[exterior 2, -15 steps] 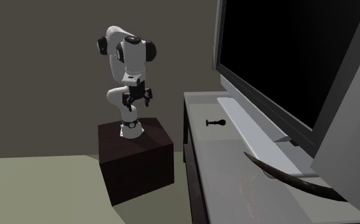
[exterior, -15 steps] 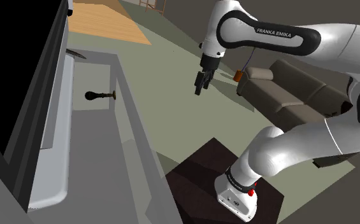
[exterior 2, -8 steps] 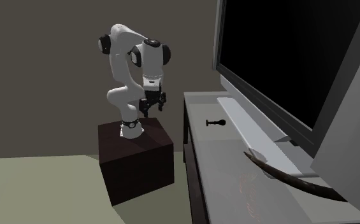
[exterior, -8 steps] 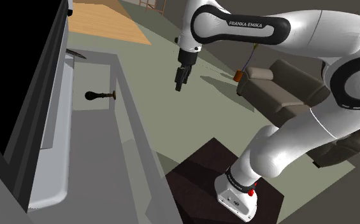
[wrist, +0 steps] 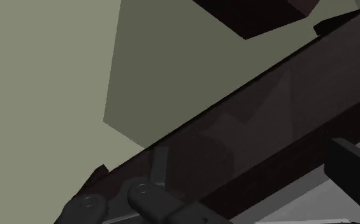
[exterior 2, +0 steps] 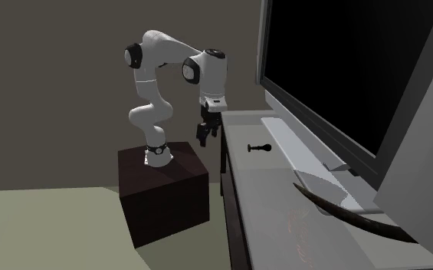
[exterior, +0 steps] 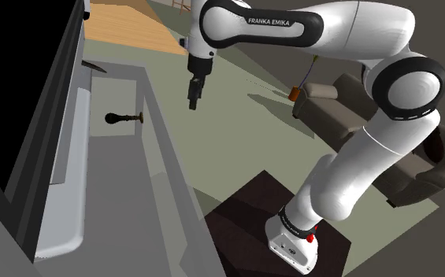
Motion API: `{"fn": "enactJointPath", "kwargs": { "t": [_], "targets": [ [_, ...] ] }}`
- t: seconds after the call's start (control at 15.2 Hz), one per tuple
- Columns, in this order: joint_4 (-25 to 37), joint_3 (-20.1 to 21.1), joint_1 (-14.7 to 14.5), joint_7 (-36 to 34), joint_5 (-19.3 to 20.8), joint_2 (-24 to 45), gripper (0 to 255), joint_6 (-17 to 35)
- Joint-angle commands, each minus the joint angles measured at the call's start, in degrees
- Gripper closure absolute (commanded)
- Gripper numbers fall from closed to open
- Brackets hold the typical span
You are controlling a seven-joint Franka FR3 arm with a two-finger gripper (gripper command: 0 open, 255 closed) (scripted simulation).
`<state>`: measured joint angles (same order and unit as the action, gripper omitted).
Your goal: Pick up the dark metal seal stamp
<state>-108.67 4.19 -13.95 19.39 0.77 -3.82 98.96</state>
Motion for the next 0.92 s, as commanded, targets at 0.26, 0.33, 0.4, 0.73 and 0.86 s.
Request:
{"fn": "enactJointPath", "kwargs": {
  "t": [0.26, 0.33, 0.4, 0.73, 0.86],
  "targets": [
    [11.3, 3.2, -3.3, 3.5, 1.4, 9.9, 0, -0.6],
    [13.2, 3.8, -3.9, 4.0, 1.8, 11.5, 0, -0.9],
    [15.3, 4.3, -4.5, 4.6, 2.1, 13.2, 0, -1.2],
    [26.0, 6.8, -7.8, 7.2, 4.4, 21.4, 0, -3.2],
    [30.6, 7.8, -9.4, 8.3, 5.4, 24.7, 0, -4.3]
  ]
}}
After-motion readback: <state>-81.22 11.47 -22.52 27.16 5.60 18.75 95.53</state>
